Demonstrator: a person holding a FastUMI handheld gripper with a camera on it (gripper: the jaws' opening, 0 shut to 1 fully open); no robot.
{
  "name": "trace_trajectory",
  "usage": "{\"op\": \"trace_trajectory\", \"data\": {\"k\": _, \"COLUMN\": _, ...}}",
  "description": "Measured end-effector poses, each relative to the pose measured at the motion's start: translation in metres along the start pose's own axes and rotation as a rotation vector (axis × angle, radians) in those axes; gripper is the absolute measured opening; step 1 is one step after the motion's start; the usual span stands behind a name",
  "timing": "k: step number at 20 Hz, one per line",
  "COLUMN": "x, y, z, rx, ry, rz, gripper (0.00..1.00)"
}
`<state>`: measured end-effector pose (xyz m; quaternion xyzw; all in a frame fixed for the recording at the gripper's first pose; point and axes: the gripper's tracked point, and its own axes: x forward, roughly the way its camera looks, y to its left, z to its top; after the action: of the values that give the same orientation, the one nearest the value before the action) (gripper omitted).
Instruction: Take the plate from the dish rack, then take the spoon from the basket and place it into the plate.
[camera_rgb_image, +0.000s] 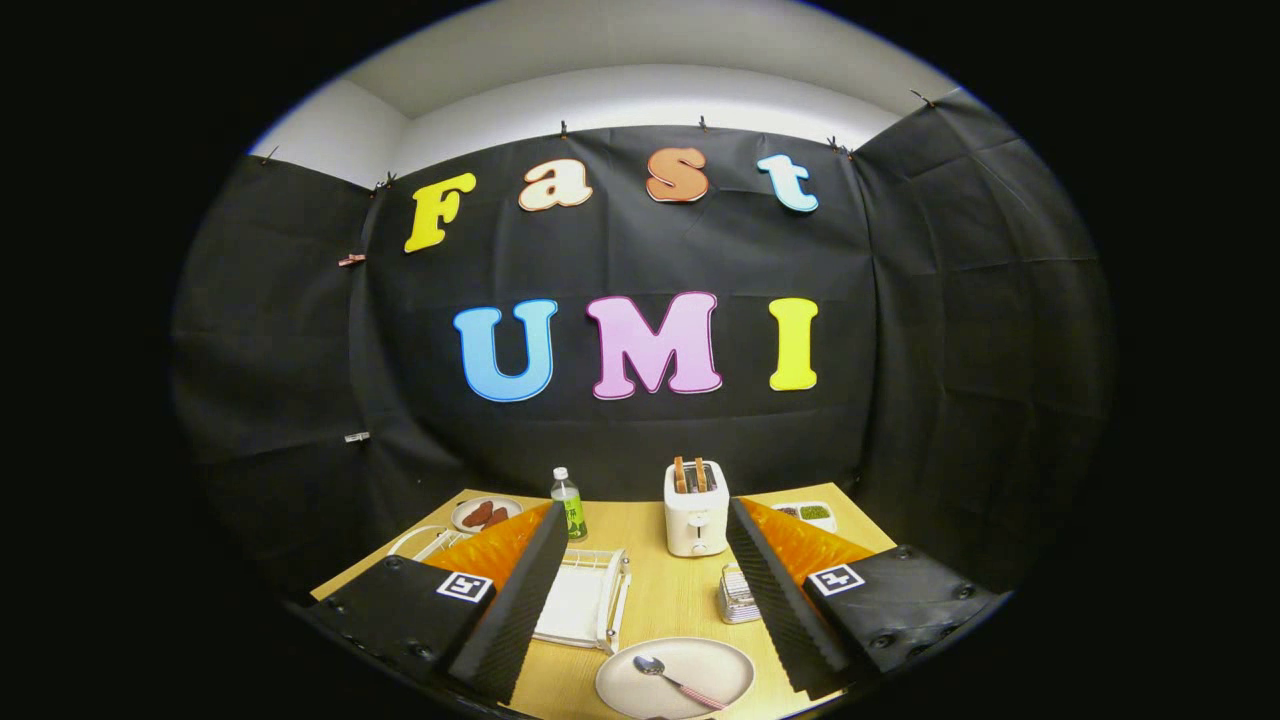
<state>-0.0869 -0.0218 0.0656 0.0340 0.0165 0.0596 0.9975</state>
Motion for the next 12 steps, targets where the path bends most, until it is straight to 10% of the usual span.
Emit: {"op": "trace_trajectory", "data": {"k": 12, "x": 0.004, "y": -0.01, "z": -0.001, "rx": 0.041, "ry": 0.01, "rz": -0.074, "gripper": 0.98}}
